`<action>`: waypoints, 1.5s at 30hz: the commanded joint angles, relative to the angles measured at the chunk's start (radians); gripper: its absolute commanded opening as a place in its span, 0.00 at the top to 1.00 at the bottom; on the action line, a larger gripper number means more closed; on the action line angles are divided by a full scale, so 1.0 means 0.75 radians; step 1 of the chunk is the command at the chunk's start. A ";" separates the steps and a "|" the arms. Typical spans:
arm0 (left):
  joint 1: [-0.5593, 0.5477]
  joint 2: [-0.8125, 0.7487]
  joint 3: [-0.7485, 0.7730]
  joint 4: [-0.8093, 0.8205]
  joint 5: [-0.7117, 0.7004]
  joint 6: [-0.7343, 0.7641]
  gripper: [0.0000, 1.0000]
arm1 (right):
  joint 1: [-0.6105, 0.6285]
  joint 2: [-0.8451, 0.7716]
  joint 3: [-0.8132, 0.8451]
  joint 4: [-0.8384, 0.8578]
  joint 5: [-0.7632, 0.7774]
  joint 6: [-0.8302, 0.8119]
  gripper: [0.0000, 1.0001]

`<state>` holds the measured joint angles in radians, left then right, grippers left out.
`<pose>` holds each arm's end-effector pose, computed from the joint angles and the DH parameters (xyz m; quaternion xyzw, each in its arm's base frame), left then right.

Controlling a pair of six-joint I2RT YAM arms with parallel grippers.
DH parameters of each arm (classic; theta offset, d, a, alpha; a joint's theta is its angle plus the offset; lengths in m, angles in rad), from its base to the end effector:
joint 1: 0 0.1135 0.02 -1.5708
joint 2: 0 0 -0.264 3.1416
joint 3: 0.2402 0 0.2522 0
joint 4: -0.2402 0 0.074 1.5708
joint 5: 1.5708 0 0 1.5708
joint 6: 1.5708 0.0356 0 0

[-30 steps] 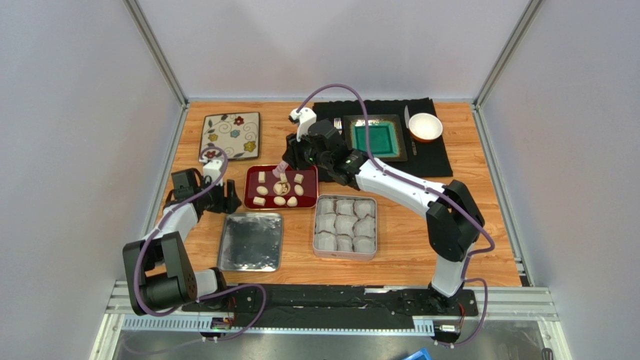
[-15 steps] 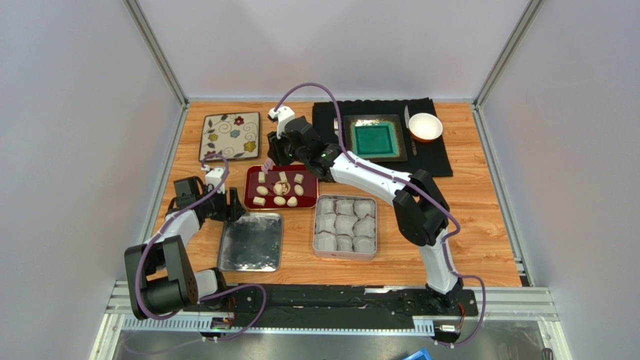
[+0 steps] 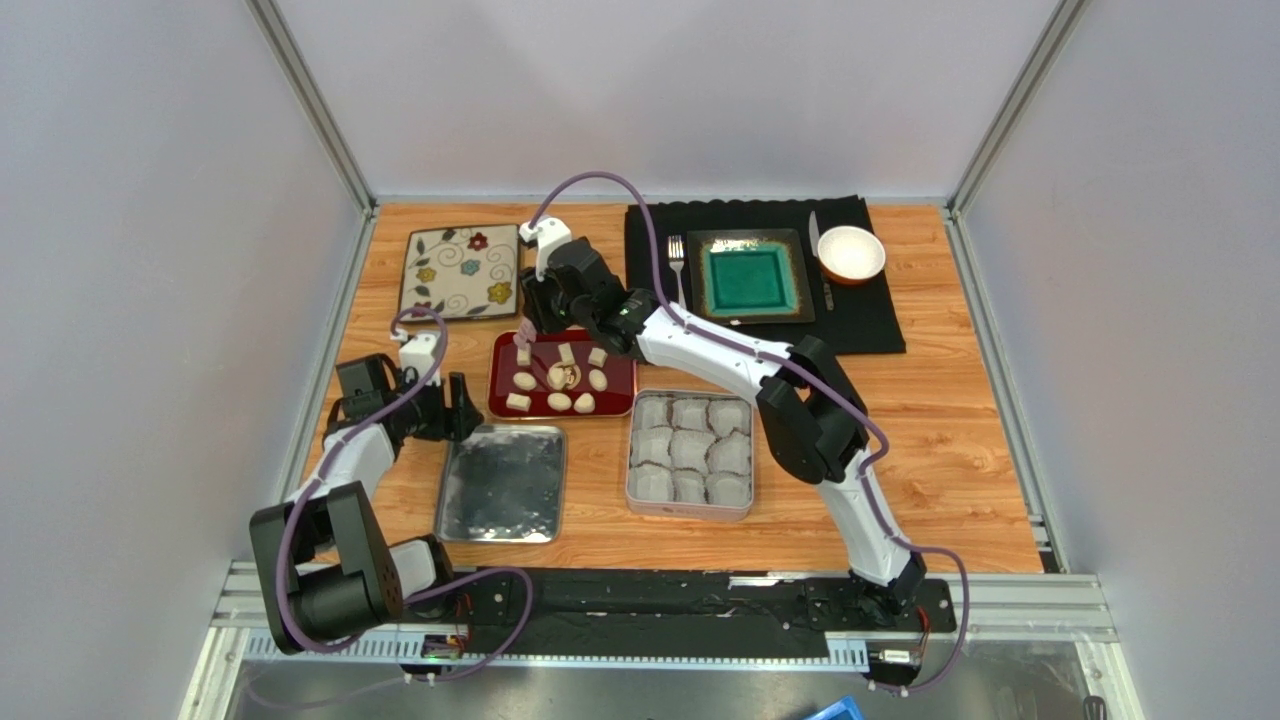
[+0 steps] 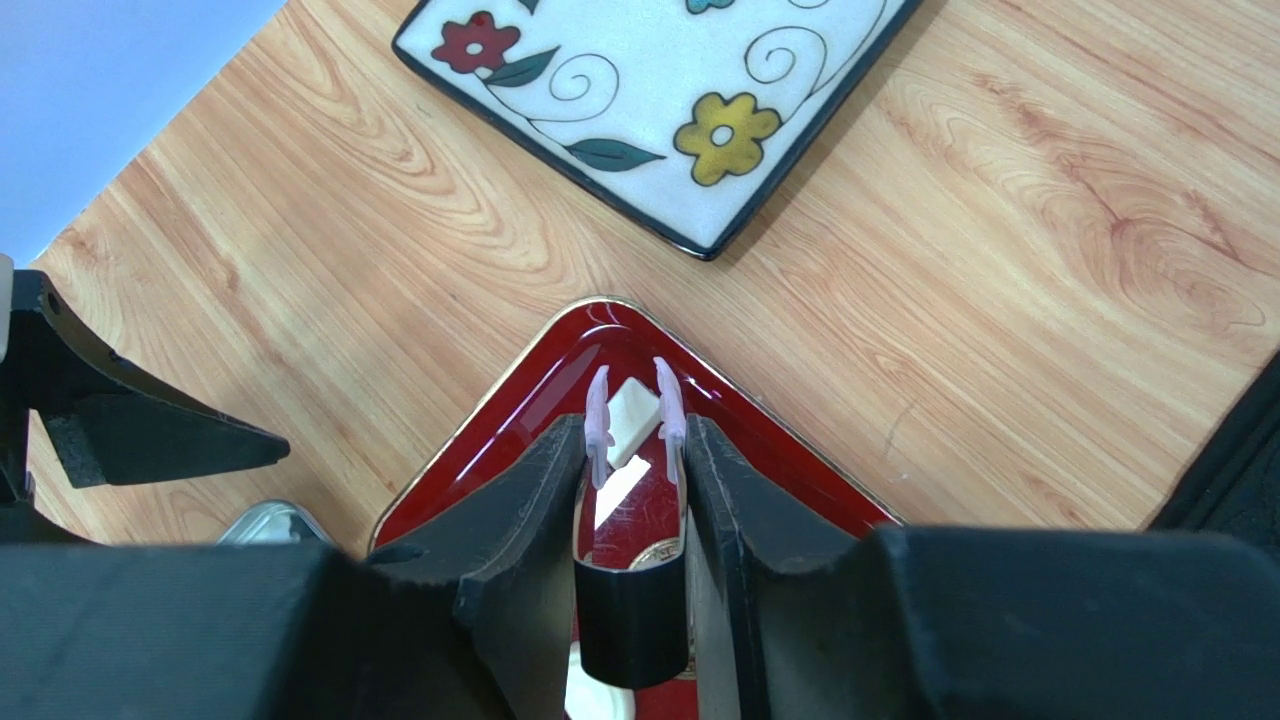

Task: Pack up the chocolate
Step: Pick up the fake chocolate from the plate.

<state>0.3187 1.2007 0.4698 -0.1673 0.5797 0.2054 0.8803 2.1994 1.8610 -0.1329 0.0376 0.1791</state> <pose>0.2071 0.0478 0.1596 0.0430 0.9085 -0.1787 0.3753 0.3347 0.4030 0.2526 -0.2836 0.8040 0.2501 0.4589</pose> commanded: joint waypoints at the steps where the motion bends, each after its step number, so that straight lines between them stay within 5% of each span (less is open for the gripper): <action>1: 0.023 -0.048 0.014 -0.004 0.051 0.006 0.27 | 0.021 0.019 0.088 0.036 0.054 0.013 0.68; 45: 0.047 -0.110 0.016 -0.039 0.072 0.031 0.27 | 0.107 0.105 0.157 -0.060 0.212 0.007 0.63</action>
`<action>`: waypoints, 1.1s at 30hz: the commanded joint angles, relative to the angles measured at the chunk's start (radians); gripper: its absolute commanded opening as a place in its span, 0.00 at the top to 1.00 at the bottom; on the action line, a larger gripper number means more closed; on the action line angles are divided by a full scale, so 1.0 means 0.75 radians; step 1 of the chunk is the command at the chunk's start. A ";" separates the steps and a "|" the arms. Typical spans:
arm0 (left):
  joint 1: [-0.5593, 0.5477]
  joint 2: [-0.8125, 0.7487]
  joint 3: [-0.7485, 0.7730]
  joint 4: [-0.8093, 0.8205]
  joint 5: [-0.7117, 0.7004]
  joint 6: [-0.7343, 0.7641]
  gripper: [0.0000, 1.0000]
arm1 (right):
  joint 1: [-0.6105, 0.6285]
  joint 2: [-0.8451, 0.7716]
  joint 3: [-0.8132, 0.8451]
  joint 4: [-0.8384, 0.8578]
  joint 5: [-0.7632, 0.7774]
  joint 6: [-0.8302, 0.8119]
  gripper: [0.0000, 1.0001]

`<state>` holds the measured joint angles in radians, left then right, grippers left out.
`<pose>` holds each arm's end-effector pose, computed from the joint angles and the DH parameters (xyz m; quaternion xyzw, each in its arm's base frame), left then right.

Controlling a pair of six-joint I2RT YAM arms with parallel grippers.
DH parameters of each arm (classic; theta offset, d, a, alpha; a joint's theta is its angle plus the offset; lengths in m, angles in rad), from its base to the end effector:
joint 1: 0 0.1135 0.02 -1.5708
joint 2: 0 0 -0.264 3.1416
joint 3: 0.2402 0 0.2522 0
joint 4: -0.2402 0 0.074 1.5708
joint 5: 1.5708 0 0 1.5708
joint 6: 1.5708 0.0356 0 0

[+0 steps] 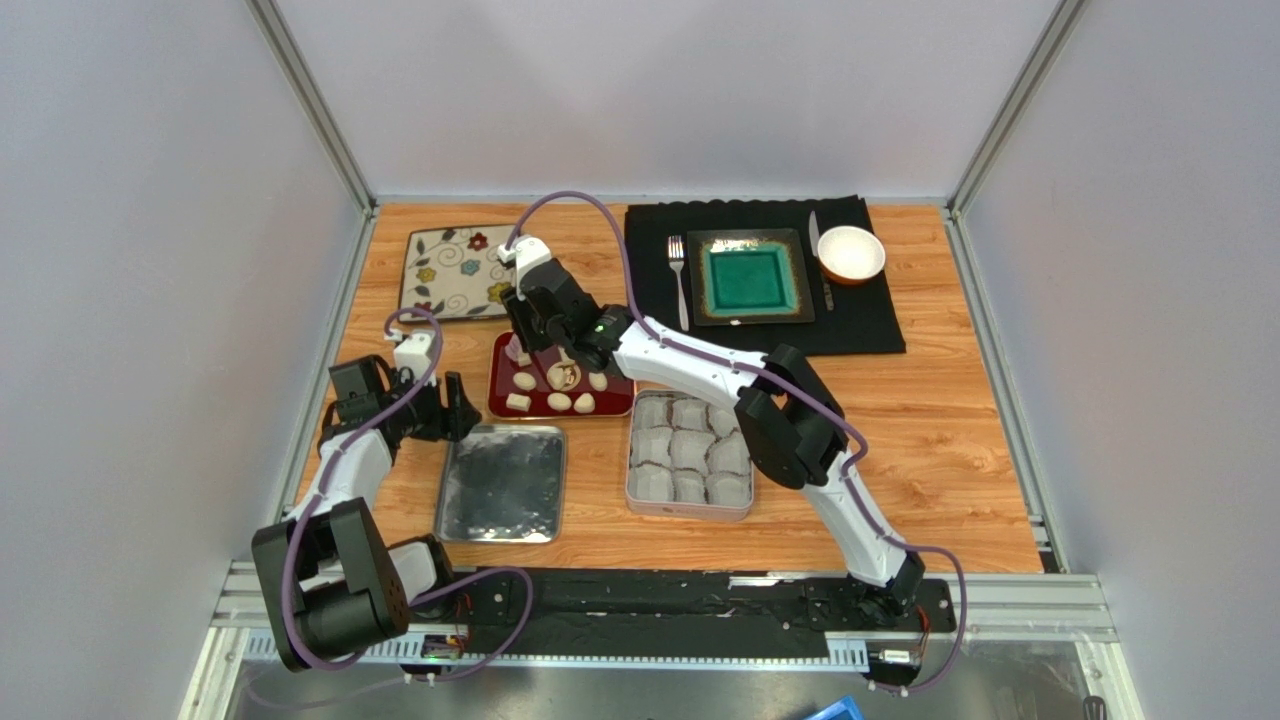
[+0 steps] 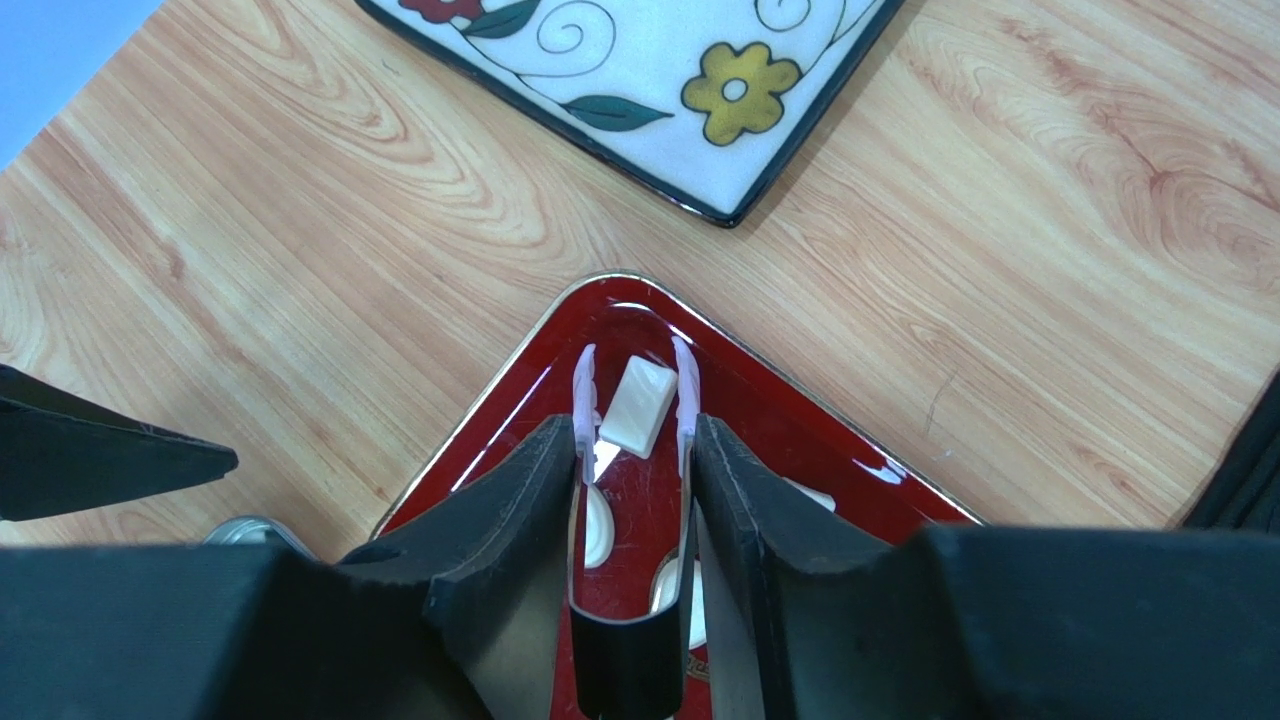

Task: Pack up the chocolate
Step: Pick up the fake chocolate from the plate, then place the fake chocolate in the packing box.

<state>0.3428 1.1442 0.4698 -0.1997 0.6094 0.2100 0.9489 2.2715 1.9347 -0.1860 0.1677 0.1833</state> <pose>0.2007 0.0500 0.1686 0.0427 0.9015 -0.1824 0.3902 0.3170 0.4320 0.2365 -0.2834 0.8160 0.2062 0.4597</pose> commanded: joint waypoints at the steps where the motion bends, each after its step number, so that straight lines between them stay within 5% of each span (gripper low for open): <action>1: 0.015 -0.035 0.018 0.004 0.032 0.025 0.27 | 0.017 0.007 0.053 0.005 0.040 0.001 0.63; 19: 0.020 -0.043 0.014 -0.030 0.001 0.053 0.27 | 0.027 -0.237 -0.135 0.052 0.079 -0.052 0.80; 33: 0.048 -0.055 0.034 -0.141 -0.001 0.109 0.27 | 0.025 -0.919 -0.755 -0.024 0.157 -0.042 0.88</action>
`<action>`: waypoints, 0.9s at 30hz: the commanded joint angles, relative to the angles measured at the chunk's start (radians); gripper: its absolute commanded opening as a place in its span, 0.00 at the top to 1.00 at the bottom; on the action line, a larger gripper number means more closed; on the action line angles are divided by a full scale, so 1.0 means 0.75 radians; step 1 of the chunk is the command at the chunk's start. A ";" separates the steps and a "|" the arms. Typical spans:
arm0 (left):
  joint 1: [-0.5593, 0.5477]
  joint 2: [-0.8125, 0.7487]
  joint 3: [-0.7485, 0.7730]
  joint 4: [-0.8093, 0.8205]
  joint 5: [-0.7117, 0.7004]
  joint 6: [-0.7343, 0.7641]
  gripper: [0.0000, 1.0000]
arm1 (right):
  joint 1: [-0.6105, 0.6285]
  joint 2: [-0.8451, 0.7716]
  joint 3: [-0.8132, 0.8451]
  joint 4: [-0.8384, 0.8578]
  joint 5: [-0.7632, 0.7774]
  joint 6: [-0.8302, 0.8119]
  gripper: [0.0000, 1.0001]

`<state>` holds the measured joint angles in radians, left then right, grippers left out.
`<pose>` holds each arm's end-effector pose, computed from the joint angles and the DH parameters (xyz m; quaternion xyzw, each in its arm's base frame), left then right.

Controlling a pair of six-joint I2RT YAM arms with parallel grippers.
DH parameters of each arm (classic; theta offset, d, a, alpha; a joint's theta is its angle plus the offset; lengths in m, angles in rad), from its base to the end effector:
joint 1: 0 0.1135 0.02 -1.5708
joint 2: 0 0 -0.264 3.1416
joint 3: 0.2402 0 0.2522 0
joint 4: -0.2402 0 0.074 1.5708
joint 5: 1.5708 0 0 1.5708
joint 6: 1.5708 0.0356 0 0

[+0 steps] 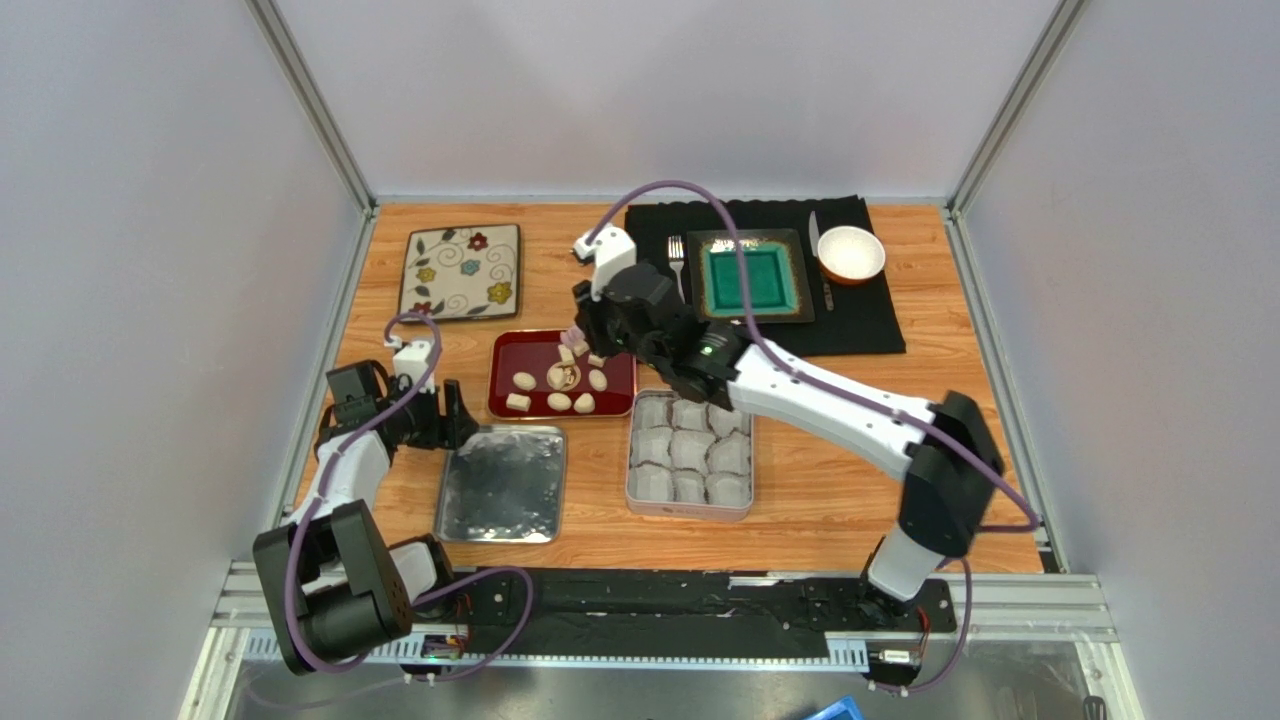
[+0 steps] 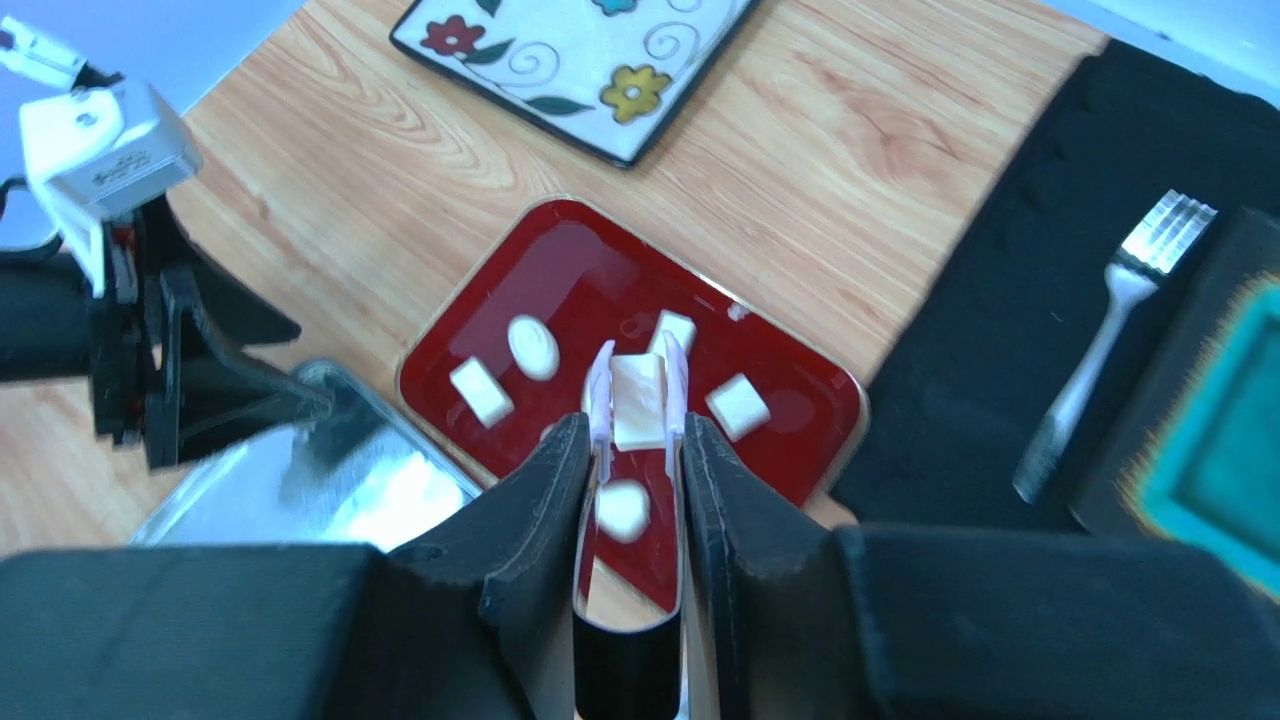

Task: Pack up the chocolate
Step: Place the fake chocolate in the packing box.

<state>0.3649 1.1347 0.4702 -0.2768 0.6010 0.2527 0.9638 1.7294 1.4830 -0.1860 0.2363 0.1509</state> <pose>0.1932 0.0523 0.1654 0.0406 0.9120 -0.1783 0.3673 0.2421 0.3341 0.3271 -0.2723 0.7934 0.1988 0.5067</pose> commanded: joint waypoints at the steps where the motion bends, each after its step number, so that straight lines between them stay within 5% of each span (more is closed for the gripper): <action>1: 0.019 -0.046 0.034 -0.044 0.015 0.056 0.27 | 0.004 -0.290 -0.201 -0.032 0.067 0.018 0.88; 9: 0.023 -0.061 0.048 -0.073 0.047 0.046 0.28 | 0.006 -0.598 -0.468 -0.120 0.074 0.087 0.87; 27: 0.021 -0.065 0.052 -0.095 0.072 0.052 0.28 | 0.006 -0.619 -0.631 -0.098 0.114 0.134 0.88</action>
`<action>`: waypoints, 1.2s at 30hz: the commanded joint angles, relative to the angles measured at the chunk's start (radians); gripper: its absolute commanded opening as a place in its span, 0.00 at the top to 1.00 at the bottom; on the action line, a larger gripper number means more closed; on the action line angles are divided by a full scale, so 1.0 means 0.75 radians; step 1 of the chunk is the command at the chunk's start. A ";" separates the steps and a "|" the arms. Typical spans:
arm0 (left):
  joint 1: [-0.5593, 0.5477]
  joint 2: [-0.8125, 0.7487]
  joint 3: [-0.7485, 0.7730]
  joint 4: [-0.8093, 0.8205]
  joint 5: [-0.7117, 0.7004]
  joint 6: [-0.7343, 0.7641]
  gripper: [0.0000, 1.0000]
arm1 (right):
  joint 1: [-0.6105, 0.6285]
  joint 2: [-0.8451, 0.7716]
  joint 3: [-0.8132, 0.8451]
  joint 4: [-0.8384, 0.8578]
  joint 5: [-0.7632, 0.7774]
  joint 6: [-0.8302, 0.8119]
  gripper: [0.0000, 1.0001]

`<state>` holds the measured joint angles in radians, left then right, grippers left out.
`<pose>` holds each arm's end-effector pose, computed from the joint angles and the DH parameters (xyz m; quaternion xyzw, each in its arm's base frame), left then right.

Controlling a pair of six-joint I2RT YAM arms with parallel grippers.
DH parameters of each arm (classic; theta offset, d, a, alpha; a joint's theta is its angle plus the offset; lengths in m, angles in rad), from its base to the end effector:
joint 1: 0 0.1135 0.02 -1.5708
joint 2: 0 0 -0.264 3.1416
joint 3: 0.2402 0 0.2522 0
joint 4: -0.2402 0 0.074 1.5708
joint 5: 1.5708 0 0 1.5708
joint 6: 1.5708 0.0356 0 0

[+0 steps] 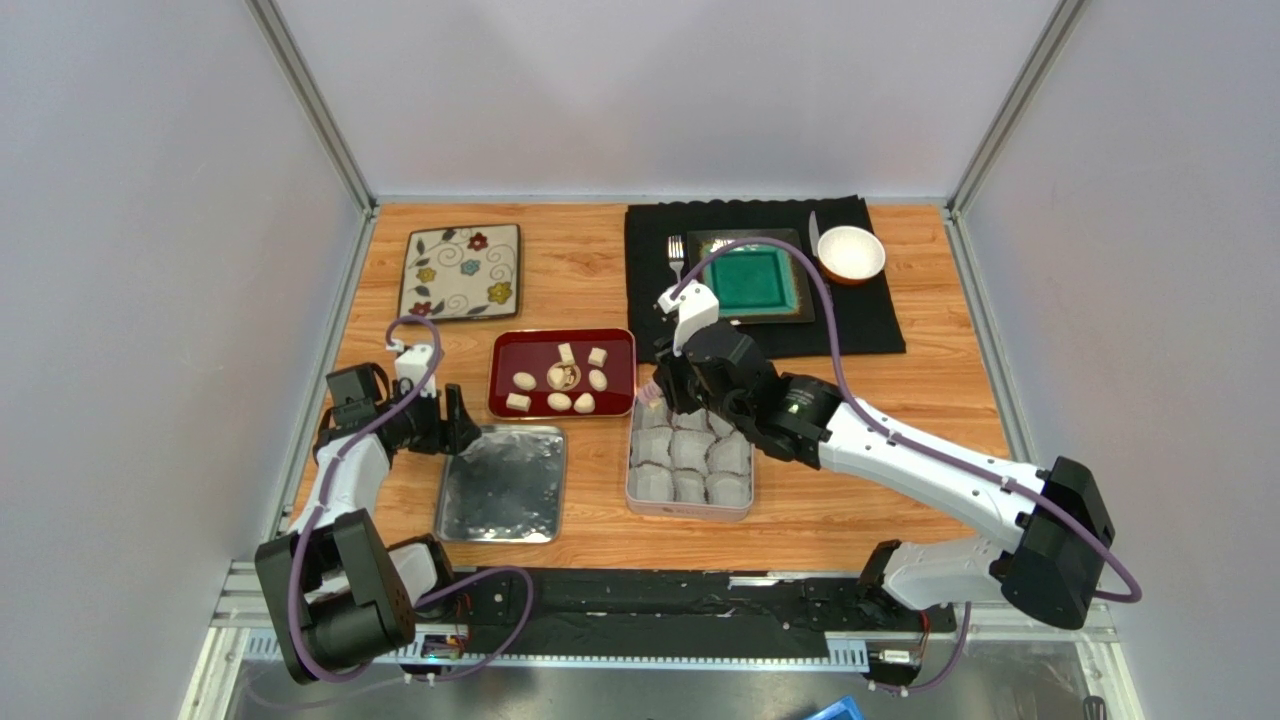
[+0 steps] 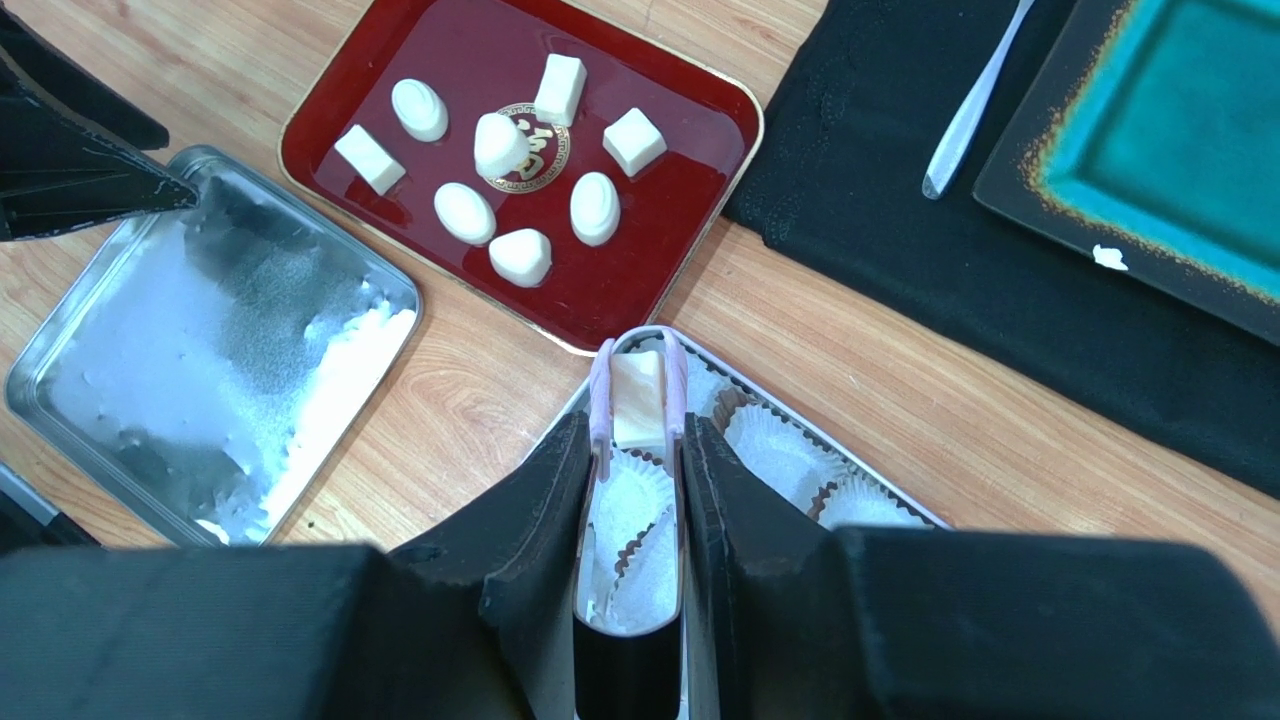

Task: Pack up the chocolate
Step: Place the fake chocolate in the packing box.

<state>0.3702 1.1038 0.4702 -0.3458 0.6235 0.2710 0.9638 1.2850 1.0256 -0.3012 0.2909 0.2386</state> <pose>0.1860 0.0499 0.1671 0.0441 0.9138 -0.1911 0.3557 0.1734 0.2318 0.3045 -0.2416 0.8345 0.1662 0.4666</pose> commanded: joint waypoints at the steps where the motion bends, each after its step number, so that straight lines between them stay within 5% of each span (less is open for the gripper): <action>1: 0.014 -0.024 0.052 -0.003 0.042 0.025 0.28 | 0.006 -0.022 -0.026 0.062 0.042 0.019 0.88; 36: 0.016 -0.038 0.052 -0.015 0.050 0.031 0.28 | -0.017 0.048 -0.005 0.144 0.046 0.032 0.68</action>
<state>0.3706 1.0992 0.4702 -0.3561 0.6304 0.2718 0.9558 1.3209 0.9955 -0.2638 0.3126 0.2504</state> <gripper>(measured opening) 0.720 0.318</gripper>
